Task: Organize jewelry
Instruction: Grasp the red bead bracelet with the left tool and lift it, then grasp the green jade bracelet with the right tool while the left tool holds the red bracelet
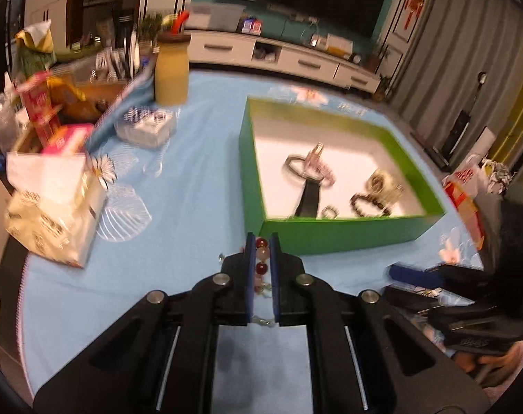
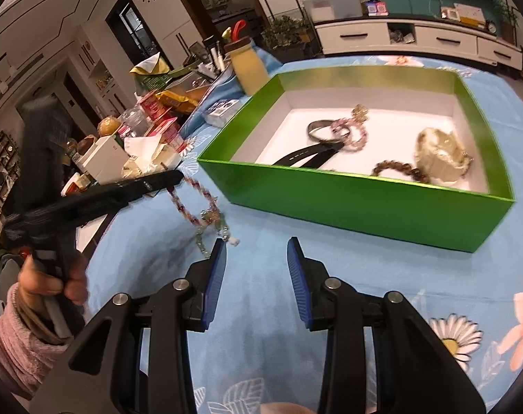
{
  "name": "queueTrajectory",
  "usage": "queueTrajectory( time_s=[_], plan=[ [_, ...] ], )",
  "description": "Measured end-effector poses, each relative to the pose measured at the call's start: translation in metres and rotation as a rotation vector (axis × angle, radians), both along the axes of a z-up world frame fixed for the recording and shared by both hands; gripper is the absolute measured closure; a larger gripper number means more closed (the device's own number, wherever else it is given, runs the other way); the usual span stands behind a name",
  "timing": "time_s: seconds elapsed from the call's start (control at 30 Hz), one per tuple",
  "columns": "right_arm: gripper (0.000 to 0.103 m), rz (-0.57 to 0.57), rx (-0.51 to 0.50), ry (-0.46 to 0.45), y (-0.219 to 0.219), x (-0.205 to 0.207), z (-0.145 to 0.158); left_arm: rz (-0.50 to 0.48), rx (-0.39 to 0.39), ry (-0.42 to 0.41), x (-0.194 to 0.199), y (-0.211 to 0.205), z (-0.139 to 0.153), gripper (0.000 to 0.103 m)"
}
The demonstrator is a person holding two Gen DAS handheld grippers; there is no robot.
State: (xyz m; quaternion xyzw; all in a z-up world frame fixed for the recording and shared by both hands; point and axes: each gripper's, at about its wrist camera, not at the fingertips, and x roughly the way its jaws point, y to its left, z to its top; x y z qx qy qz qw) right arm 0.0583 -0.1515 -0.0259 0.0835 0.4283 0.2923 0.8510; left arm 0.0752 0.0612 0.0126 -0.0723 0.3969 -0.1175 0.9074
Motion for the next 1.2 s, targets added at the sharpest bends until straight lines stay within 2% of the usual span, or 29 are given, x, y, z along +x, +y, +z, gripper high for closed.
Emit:
queueTrajectory(
  time_s=[0.1,0.23,0.4,0.53,0.67,0.7,0.8,0.93,1.2],
  plan=[
    [0.066,0.025,0.016,0.034,0.014,0.008,-0.011,0.001,-0.03,-0.027,-0.005,0.004,0.014,0.096],
    [0.066,0.076,-0.003,0.043,0.043,0.018,-0.022,0.019,-0.03,-0.023,-0.008,0.011,0.015,0.096],
    [0.066,0.131,-0.125,0.013,0.082,0.028,-0.038,0.039,-0.038,0.003,-0.01,0.023,0.006,0.096],
    [0.066,0.17,-0.235,-0.046,0.103,0.031,-0.042,0.056,-0.046,0.019,-0.011,0.033,0.0,0.096],
    [0.092,0.193,-0.351,-0.117,0.117,0.03,-0.043,0.07,-0.053,0.028,-0.012,0.039,-0.005,0.096],
    [0.096,0.199,-0.364,-0.128,0.118,0.029,-0.043,0.071,-0.053,0.028,-0.012,0.04,-0.005,0.096],
    [0.096,0.201,-0.39,-0.146,0.117,0.025,-0.042,0.076,-0.055,0.029,-0.014,0.042,-0.006,0.096],
    [0.096,0.194,-0.351,-0.179,0.108,0.012,-0.026,0.08,-0.052,0.023,-0.018,0.043,-0.003,0.096],
    [0.096,0.122,-0.275,-0.323,0.065,-0.01,0.041,0.079,-0.038,0.01,-0.022,0.038,0.007,0.096]
  ],
)
